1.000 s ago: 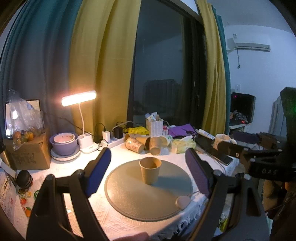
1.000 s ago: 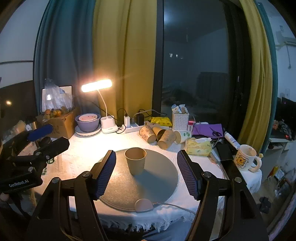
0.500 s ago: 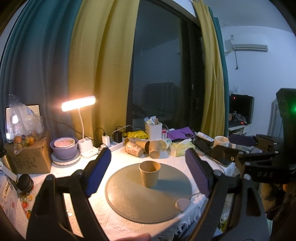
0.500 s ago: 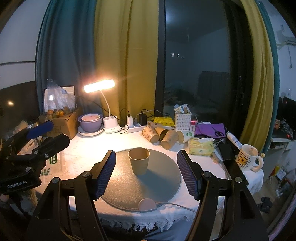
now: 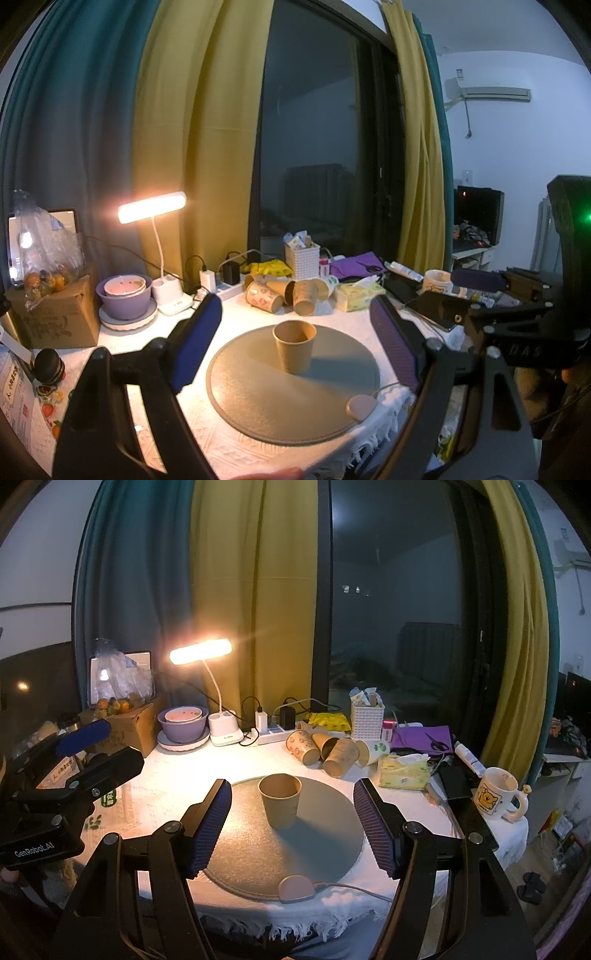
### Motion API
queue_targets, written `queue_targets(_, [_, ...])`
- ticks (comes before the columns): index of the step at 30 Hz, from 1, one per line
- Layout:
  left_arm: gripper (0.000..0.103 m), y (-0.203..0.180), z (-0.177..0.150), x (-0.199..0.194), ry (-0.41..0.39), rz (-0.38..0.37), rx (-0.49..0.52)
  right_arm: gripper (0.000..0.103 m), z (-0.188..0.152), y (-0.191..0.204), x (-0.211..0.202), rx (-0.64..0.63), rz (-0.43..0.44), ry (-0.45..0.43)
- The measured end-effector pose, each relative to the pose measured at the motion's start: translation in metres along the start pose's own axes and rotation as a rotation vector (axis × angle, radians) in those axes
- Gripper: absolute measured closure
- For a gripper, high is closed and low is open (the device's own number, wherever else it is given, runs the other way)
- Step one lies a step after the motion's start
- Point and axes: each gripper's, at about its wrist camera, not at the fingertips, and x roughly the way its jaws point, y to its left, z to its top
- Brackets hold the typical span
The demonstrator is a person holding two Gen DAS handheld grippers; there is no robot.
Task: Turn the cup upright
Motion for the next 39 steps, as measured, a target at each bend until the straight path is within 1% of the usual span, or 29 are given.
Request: queue_targets(39, [0.02,-0.0036,-0.0004,0.0008,0.004,-0.001,0.0,0.031,-0.0032,-0.0005,0.0019,0.005,-0.004,0.003])
